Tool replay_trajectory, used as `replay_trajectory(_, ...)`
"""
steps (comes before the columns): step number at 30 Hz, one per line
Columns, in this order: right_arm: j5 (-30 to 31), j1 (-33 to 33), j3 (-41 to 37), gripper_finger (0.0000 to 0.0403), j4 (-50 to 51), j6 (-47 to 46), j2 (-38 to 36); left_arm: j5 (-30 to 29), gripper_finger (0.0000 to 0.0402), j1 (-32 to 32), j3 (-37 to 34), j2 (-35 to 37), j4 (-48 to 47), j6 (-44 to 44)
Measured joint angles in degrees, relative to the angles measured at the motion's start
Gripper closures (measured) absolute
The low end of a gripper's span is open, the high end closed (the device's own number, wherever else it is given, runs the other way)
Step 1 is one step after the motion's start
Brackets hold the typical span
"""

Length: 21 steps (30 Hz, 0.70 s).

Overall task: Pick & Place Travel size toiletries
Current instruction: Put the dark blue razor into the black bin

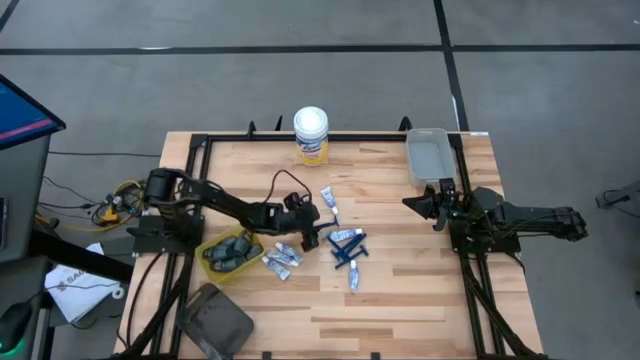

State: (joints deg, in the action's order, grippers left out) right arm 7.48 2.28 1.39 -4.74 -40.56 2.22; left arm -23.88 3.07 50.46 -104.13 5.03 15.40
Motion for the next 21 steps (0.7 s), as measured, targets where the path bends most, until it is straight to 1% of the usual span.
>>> replay_trajectory(6, 0.0, 0.0, 0.0, 0.0403, 0.0, 0.0, 0.0, 0.0, 0.0105, -0.2, 0.0, -2.4, 0.5, -0.1)
replay_trajectory(10, 0.0, 0.0, 0.0, 0.0403, 0.0, 0.0, 0.0, 1.7, 0.0125, -0.2, 0.2, -4.2, 1.1, -0.1)
replay_trajectory(16, 0.0, 0.0, 0.0, 0.0403, 0.0, 0.0, 0.0, 2.3, 0.0197, -0.1, 0.3, -6.0, 1.7, 0.0)
replay_trajectory(21, 0.0, 0.0, 0.0, 0.0403, 0.0, 0.0, 0.0, 3.3, 0.0286, 0.0, 0.3, -5.7, 1.4, -0.1)
